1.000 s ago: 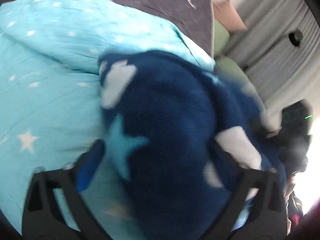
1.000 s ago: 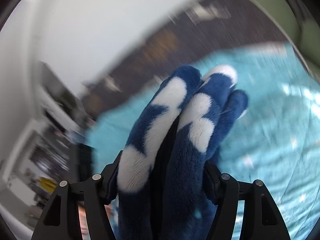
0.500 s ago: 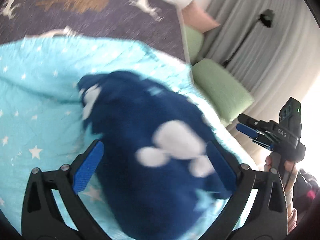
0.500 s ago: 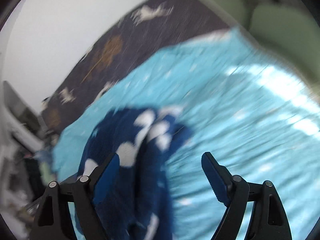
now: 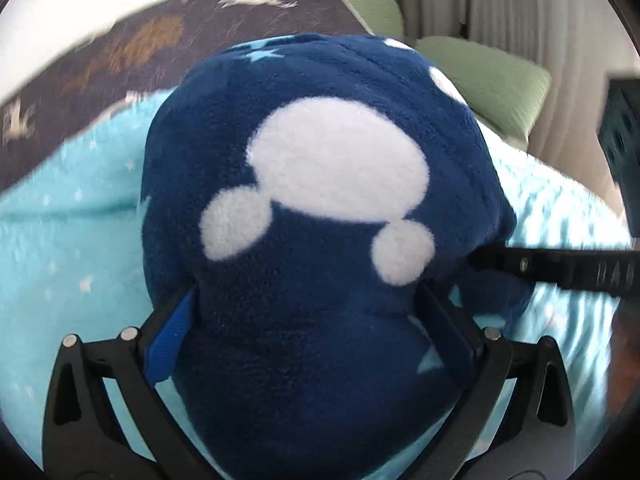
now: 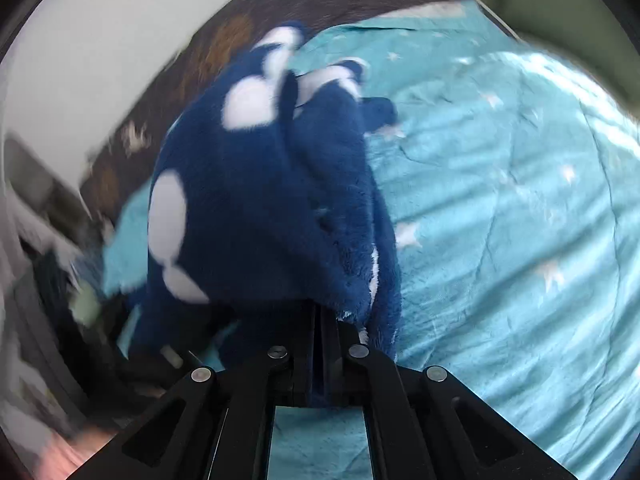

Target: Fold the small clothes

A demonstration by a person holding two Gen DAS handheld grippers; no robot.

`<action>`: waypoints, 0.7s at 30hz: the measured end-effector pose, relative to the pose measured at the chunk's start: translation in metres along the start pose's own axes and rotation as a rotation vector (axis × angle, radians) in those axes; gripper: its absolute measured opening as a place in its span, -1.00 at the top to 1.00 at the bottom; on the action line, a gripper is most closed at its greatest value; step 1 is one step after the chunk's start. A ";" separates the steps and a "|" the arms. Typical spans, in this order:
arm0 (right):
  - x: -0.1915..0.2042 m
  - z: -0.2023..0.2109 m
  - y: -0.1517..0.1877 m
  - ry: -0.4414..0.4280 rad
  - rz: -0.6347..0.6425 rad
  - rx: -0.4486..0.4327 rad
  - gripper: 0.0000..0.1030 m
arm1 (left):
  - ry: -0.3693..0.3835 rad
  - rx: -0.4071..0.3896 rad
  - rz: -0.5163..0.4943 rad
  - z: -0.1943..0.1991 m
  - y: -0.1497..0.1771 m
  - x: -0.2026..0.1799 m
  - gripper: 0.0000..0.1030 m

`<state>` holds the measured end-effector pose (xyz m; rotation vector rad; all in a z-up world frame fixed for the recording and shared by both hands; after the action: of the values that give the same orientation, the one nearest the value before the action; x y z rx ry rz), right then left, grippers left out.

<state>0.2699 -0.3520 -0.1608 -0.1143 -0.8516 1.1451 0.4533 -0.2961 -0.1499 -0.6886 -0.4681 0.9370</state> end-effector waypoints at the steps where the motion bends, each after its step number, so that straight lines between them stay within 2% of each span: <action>1: 0.002 0.001 0.001 0.018 0.019 -0.005 1.00 | 0.011 0.006 0.009 -0.001 -0.001 0.003 -1.00; 4: 0.013 0.005 0.003 0.099 0.112 -0.018 1.00 | -0.001 0.003 -0.020 0.008 -0.002 0.006 -1.00; 6: 0.024 0.020 0.006 0.133 0.149 -0.037 0.97 | -0.013 -0.002 -0.019 0.026 -0.004 0.006 -0.98; 8: 0.036 0.039 0.011 0.151 0.186 -0.067 0.88 | 0.017 -0.030 -0.004 0.059 -0.005 -0.001 -0.98; 11: 0.057 0.081 0.029 0.129 0.255 -0.149 0.80 | 0.002 -0.129 0.003 0.118 0.005 -0.018 -0.98; 13: 0.069 0.108 0.046 0.104 0.276 -0.186 0.67 | -0.018 -0.166 -0.016 0.151 0.011 -0.029 -0.98; 15: 0.076 0.134 0.065 0.116 0.288 -0.228 0.63 | -0.031 -0.198 -0.024 0.181 0.017 -0.037 -0.98; 17: 0.082 0.158 0.078 0.116 0.290 -0.269 0.52 | -0.031 -0.232 -0.013 0.203 0.019 -0.040 -0.98; 19: 0.088 0.182 0.091 0.129 0.288 -0.316 0.30 | -0.040 -0.253 -0.008 0.228 0.027 -0.044 -0.98; 21: 0.094 0.204 0.102 0.151 0.294 -0.359 0.23 | -0.053 -0.249 -0.019 0.243 0.033 -0.049 -0.98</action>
<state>0.0757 -0.2959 -0.0198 -0.6324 -0.9174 1.2275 0.2540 -0.2439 -0.0078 -0.8843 -0.6443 0.8891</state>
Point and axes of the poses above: each gripper's, at about its wrist camera, not at the fingertips, and z roughly against the way its jaws point, x to its left, y to its underside, the point moved 7 cm from there along -z, roughly the way its jaws point
